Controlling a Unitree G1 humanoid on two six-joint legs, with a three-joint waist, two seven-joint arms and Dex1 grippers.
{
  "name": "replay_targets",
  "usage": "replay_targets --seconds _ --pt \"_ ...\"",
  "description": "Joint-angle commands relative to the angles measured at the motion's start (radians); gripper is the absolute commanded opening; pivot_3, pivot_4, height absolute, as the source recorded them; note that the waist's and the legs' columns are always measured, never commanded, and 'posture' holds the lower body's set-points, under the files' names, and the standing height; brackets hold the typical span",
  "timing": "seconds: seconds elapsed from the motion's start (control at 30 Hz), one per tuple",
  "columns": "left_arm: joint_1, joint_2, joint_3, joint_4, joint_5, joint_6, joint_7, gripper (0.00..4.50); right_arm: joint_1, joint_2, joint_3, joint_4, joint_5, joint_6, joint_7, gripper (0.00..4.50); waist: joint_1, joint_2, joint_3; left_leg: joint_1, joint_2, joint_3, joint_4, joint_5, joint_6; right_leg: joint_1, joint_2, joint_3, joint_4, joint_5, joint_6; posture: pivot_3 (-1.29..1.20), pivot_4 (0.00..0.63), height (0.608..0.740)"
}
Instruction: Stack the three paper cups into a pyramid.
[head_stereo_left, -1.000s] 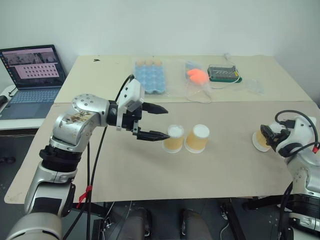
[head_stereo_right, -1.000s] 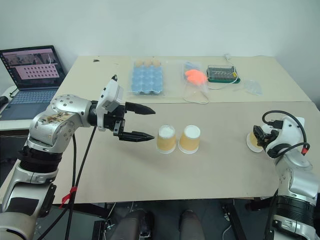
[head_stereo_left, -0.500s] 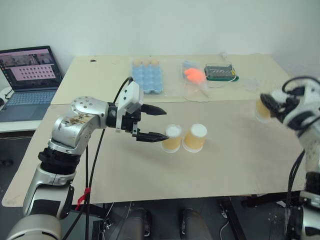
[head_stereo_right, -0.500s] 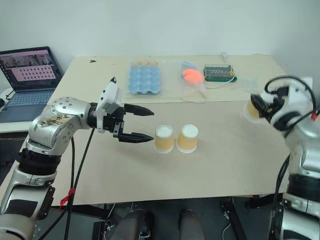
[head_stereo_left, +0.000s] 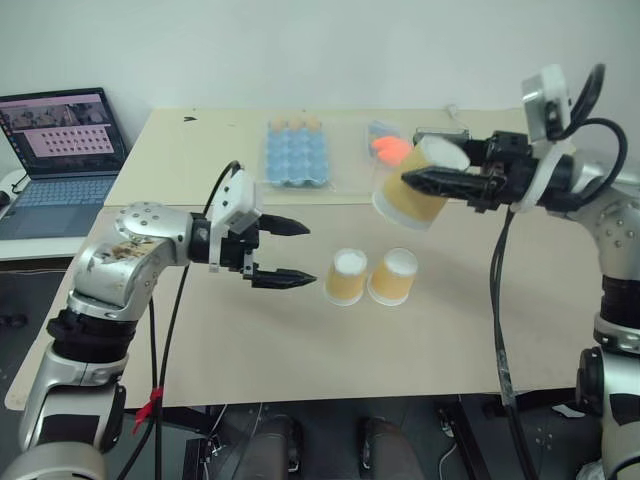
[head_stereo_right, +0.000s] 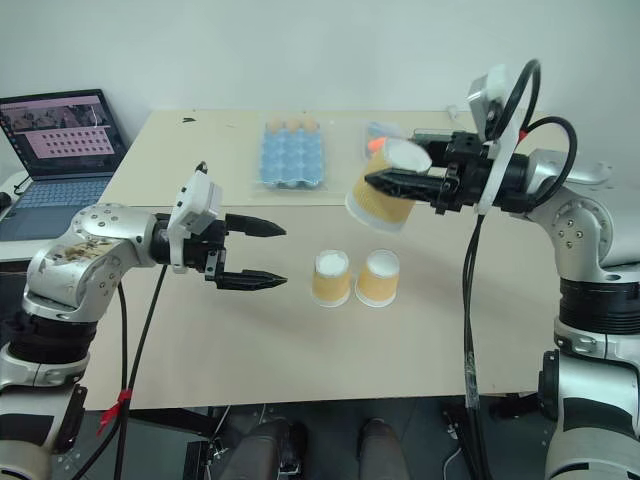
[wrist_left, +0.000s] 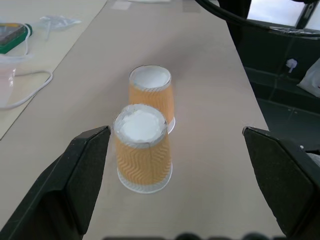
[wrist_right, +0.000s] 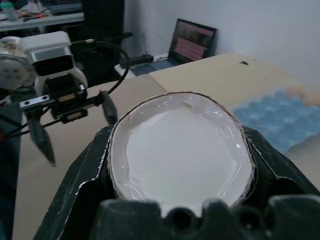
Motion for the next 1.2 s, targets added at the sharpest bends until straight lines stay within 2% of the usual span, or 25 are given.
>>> replay_targets --seconds 0.03,0.27,0.83,1.17,1.2 --pt "-0.005 0.015 0.034 -0.046 -0.015 -0.003 0.018 4.50 0.012 0.000 0.049 -0.017 -0.035 -0.038 0.040 2.66 0.001 0.000 0.000 0.000 0.000 0.000 0.000 0.000 0.000 0.000 0.000 0.000 0.000 0.000 0.000 0.00 0.150 0.716" --pt "0.004 0.021 0.037 -0.070 -0.031 0.013 0.038 4.50 0.043 0.041 0.162 -0.006 -0.144 -0.113 0.054 2.66 0.003 0.000 0.000 0.000 0.000 0.000 0.000 0.000 -0.001 -0.001 -0.001 0.000 0.001 0.000 0.000 0.00 0.150 0.716" --pt "0.004 0.013 0.028 -0.080 -0.037 0.017 0.051 4.50 -0.040 0.074 0.193 0.039 -0.216 -0.136 0.099 2.66 0.004 0.000 0.000 0.000 0.000 0.000 -0.001 0.001 -0.001 -0.002 0.000 0.000 0.001 0.000 -0.001 0.00 0.150 0.716" --pt "0.006 0.014 0.029 -0.090 -0.042 0.022 0.054 4.50 -0.019 0.096 0.211 0.078 -0.262 -0.164 0.107 2.66 0.005 0.000 0.000 0.000 0.000 0.000 -0.001 0.001 -0.001 -0.002 0.000 0.000 0.001 0.000 -0.001 0.00 0.150 0.716" --pt "0.006 0.016 0.030 -0.091 -0.043 0.023 0.053 4.50 -0.019 0.099 0.211 0.086 -0.267 -0.169 0.106 3.16 0.005 0.000 0.000 0.000 0.000 0.000 -0.001 0.001 -0.001 -0.002 0.000 0.000 0.001 0.001 -0.001 0.00 0.150 0.716"
